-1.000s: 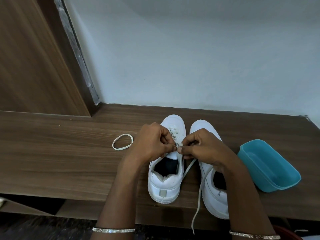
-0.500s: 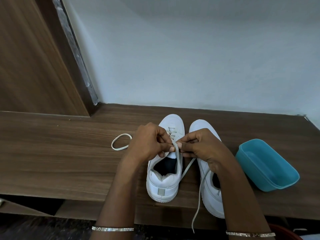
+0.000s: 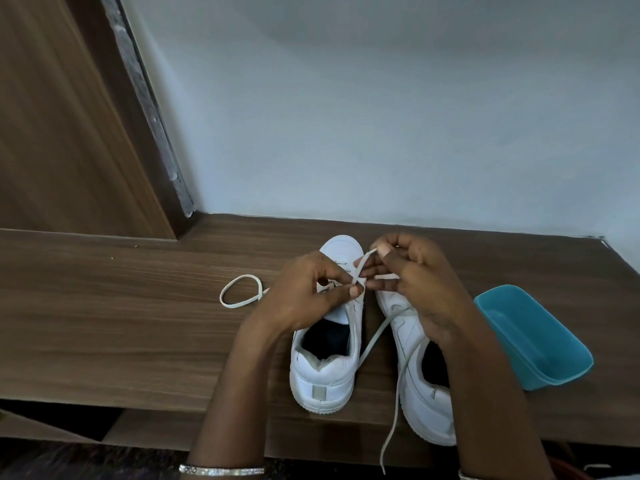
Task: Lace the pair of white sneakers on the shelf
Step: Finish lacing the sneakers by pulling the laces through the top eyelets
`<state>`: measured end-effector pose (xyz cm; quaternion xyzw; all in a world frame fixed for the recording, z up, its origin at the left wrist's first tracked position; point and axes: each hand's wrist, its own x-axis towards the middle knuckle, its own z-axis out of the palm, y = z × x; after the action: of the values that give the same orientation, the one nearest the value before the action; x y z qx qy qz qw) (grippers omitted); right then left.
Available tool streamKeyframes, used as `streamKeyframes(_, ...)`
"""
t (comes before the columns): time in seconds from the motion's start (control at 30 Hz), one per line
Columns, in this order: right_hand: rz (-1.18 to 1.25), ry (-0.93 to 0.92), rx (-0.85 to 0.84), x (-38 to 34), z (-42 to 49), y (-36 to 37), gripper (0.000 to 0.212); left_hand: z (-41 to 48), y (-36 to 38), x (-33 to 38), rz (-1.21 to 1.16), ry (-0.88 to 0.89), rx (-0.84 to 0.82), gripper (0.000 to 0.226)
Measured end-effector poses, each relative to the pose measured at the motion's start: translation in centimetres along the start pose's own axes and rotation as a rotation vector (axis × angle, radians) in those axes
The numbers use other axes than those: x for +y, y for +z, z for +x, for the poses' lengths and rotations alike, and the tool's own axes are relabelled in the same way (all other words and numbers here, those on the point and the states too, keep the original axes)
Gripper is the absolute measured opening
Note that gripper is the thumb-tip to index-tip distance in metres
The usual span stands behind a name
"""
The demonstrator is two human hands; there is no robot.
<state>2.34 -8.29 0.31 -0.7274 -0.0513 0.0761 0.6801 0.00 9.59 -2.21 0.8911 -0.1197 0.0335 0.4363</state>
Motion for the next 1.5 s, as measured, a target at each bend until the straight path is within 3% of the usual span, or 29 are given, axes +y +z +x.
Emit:
streamKeyframes(0.2,0.621,0.052,0.125,-0.6,0.1,-1.7,0.028,0.3,-0.1,-0.7,0.046,0.013,-0.009,0.006)
streamKeyframes(0.37,0.851,0.057,0.146,-0.5,0.3,-2.4,0.027,0.6,1.1,-1.2,0.205,-0.04,-0.013,0.014)
streamKeyframes(0.43,0.771,0.028,0.143,-0.4,0.4,-2.6,0.023,0.9,1.3,-0.8,0.157,-0.016,0.063,0.01)
streamKeyframes(0.53,0.34,-0.022,0.194,0.0,0.3,-2.7,0.014,1.1,1.1,0.3,-0.046,0.062,0.165,0.006)
streamKeyframes(0.7,-0.057,0.054,-0.224,1.1,-0.2,-1.6,0.025,1.0,0.6,2.1,-0.304,0.073,0.253,0.012)
streamKeyframes(0.87,-0.273,-0.033,-0.326,2.3,0.1,-0.1,0.013,0.9,-0.1,1.4,-0.437,0.004,0.229,0.016)
streamKeyframes(1.0,-0.272,-0.054,-0.142,2.3,0.3,-0.3,0.016,0.3,-1.5,-1.5,-0.3,-0.131,0.223,0.016)
streamKeyframes(1.1,-0.145,-0.065,-0.041,1.8,0.3,-0.7,0.025,-0.5,-2.1,-4.0,-0.106,-0.237,0.1,0.02)
streamKeyframes(1.23,0.174,-0.057,0.036,0.9,0.4,-1.0,0.028,-1.5,-2.1,-5.0,-0.15,-0.307,-0.103,0.024)
streamKeyframes(1.4,0.48,-0.009,0.15,0.6,0.6,-1.2,0.028,-1.7,-2.3,-5.2,-0.269,-0.384,-0.1,0.033)
streamKeyframes(1.43,0.436,-0.006,0.168,0.5,0.4,-1.3,0.025,-1.8,-2.4,-5.2,-0.268,-0.387,-0.116,0.031)
streamKeyframes(1.5,0.121,-0.017,0.175,0.6,0.1,-1.5,0.019,-1.9,-2.5,-5.3,-0.245,-0.381,-0.15,0.023)
